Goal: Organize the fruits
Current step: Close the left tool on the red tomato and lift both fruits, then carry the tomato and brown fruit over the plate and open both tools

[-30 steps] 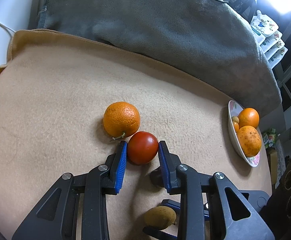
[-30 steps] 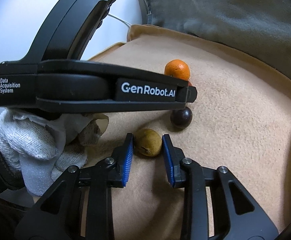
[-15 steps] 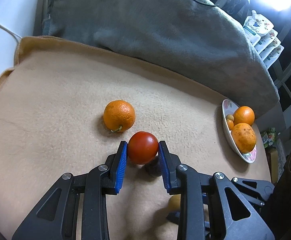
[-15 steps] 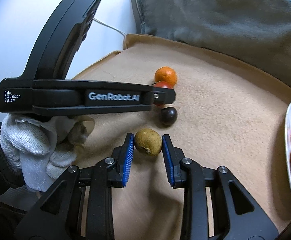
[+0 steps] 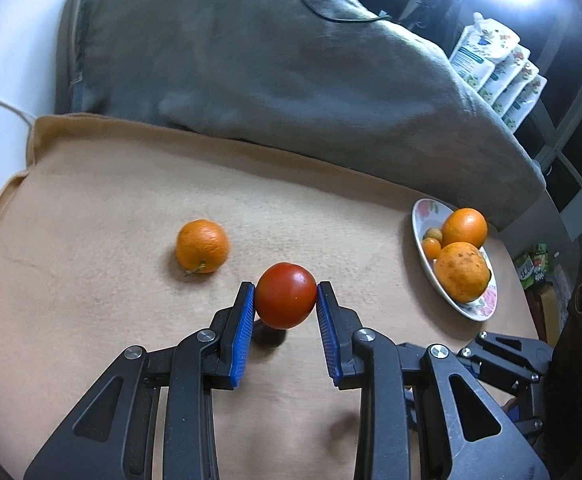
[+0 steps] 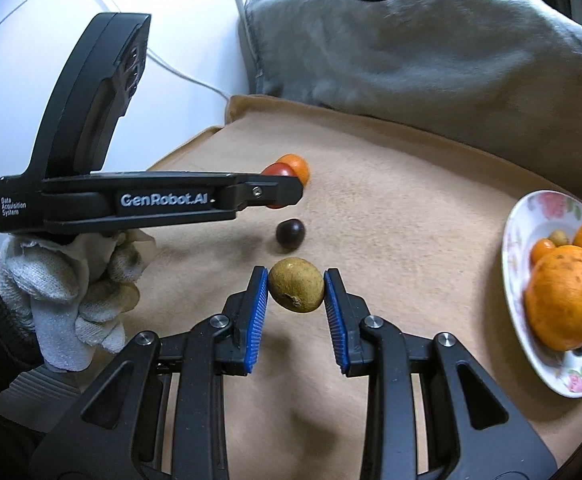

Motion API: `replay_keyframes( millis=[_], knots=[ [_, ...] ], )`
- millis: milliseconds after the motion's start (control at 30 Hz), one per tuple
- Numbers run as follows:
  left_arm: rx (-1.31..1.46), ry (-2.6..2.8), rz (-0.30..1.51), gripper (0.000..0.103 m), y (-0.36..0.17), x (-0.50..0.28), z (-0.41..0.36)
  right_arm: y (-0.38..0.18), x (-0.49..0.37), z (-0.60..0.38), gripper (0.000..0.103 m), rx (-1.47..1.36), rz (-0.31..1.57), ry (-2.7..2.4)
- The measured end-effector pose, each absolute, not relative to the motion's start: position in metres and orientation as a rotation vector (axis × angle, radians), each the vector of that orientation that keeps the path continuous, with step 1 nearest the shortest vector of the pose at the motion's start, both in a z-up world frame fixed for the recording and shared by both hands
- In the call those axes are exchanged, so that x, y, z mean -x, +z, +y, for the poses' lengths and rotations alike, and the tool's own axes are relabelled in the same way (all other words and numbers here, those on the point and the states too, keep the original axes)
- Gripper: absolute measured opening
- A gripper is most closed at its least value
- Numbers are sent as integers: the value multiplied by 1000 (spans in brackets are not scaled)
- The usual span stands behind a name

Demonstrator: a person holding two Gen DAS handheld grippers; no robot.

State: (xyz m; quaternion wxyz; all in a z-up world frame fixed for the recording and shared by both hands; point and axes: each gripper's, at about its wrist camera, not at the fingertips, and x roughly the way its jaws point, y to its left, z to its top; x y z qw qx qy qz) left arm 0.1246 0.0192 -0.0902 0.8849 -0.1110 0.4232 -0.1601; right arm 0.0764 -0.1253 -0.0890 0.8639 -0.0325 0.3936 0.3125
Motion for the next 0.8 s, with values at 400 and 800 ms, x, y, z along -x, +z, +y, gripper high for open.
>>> replay_keyframes(
  millis=[400, 800],
  knots=[
    [194, -399, 863, 29, -78, -122, -17, -71, -74, -187, 30, -4, 789, 553],
    [151, -485, 857, 29, -72, -131, -72, -57, -67, -264, 30, -68, 762, 418]
  ],
)
